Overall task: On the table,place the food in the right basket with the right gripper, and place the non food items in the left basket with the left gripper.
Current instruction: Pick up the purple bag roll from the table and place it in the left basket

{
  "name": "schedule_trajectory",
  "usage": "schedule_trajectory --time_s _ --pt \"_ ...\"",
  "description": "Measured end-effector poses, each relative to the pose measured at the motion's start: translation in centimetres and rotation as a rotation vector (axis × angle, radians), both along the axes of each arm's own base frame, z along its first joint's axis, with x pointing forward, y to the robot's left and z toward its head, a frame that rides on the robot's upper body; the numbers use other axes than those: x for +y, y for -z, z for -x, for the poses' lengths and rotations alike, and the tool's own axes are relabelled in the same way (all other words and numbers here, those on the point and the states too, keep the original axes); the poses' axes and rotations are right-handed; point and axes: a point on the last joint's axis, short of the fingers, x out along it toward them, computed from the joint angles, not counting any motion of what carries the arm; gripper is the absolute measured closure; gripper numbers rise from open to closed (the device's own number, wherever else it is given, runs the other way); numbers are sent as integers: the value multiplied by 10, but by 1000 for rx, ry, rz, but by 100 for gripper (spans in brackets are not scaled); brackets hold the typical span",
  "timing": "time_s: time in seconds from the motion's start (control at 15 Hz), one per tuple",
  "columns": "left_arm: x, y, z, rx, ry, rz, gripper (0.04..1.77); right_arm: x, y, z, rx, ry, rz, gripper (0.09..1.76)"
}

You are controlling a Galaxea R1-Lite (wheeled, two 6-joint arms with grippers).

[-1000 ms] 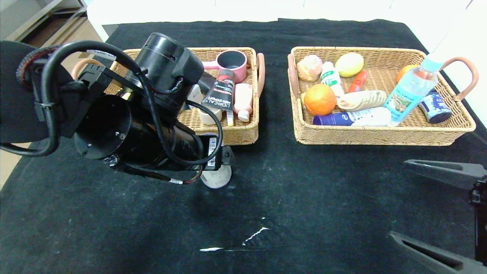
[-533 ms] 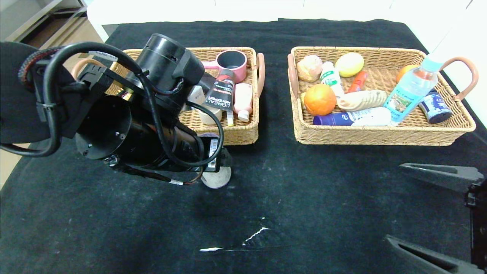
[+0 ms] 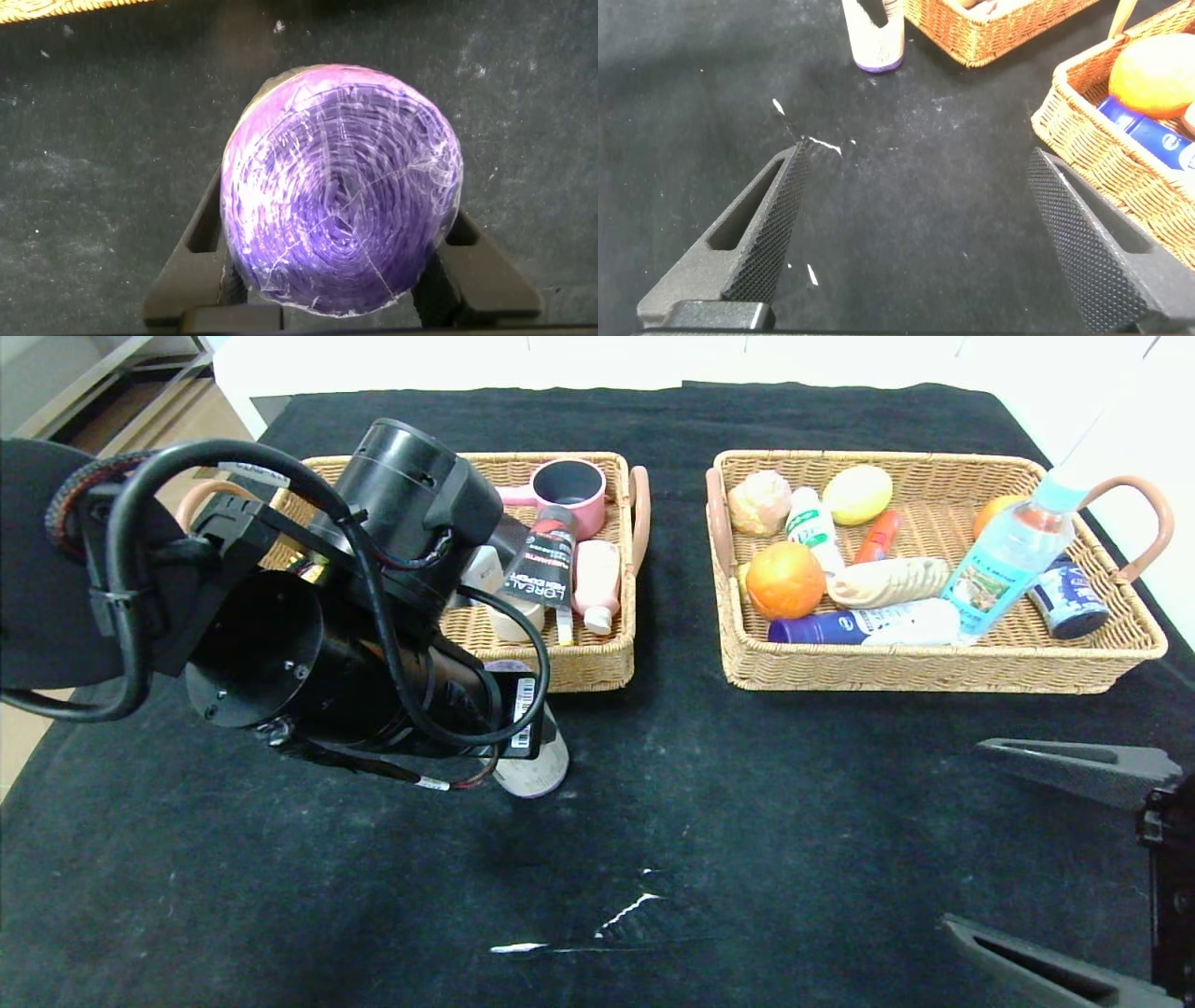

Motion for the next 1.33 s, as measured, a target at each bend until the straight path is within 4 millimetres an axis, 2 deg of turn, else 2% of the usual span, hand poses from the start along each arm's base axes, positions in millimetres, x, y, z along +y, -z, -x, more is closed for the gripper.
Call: schedule_trajectory --time_s 0.73,1.33 --pt "1 -2 0 -5 8 -10 88 1 2 -2 10 0 5 14" --pt "22 -46 39 -157 95 14 89 3 4 0 18 -15 9 14"
